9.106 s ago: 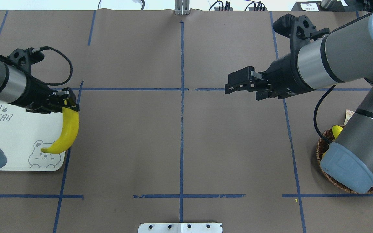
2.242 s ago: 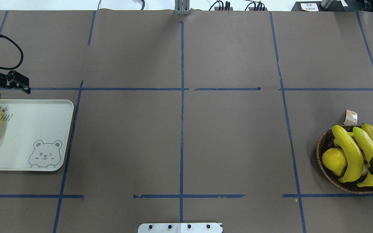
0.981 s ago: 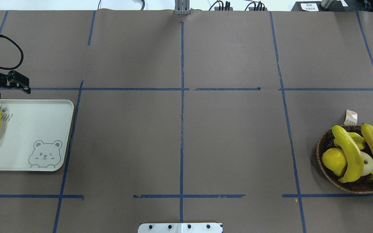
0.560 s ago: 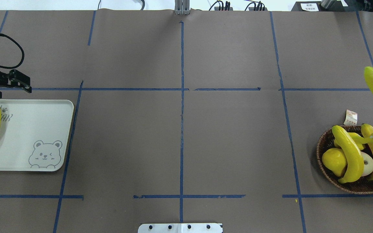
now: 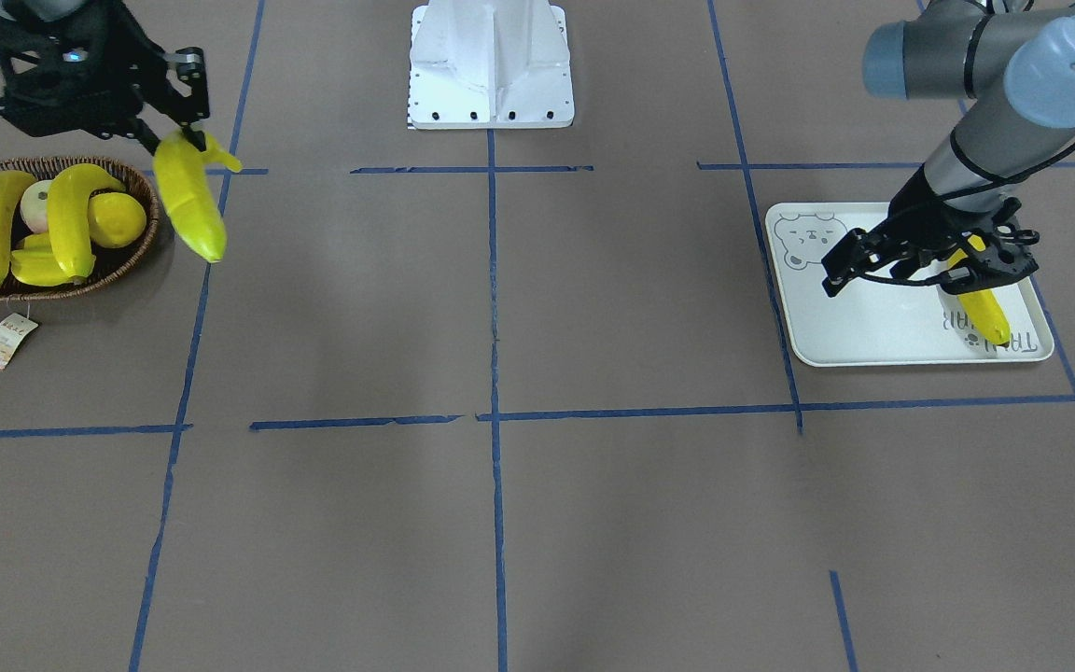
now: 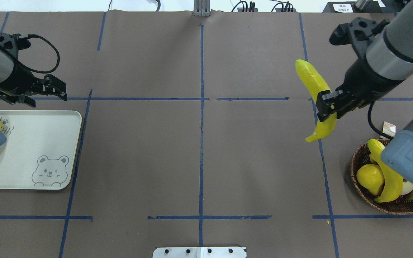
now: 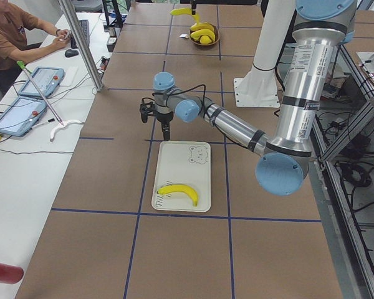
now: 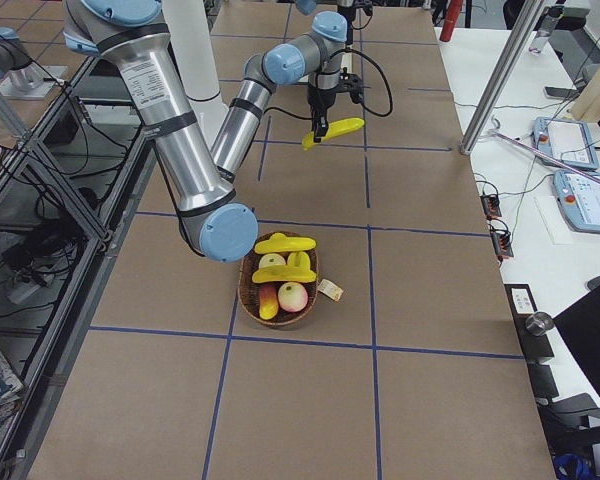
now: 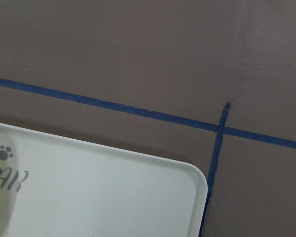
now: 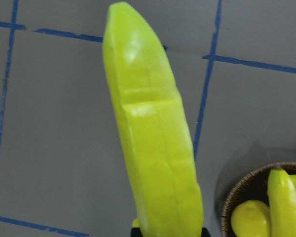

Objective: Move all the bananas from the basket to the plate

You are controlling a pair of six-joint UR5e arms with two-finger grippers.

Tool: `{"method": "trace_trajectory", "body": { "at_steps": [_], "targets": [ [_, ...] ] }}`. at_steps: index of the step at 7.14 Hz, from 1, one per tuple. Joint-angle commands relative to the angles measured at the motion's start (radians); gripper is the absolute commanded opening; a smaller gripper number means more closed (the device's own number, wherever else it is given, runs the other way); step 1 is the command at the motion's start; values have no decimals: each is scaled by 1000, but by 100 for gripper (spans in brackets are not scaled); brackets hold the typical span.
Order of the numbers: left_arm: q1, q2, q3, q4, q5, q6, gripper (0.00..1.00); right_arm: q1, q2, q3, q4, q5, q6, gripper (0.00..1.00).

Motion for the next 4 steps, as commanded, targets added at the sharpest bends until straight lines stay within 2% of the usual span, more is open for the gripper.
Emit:
{"method": "trace_trajectory", "body": {
  "at_steps": [1, 2, 4],
  "targets": [
    [92, -108, -5, -64, 1, -103, 100, -148, 37, -101, 313, -6, 254, 1],
    [115, -141, 1, -212, 1, -239, 100, -215, 42, -120, 426, -38, 397, 1],
    [177, -159, 77, -602, 10, -541, 100, -318, 112, -160, 456, -159, 522, 1]
  ]
}}
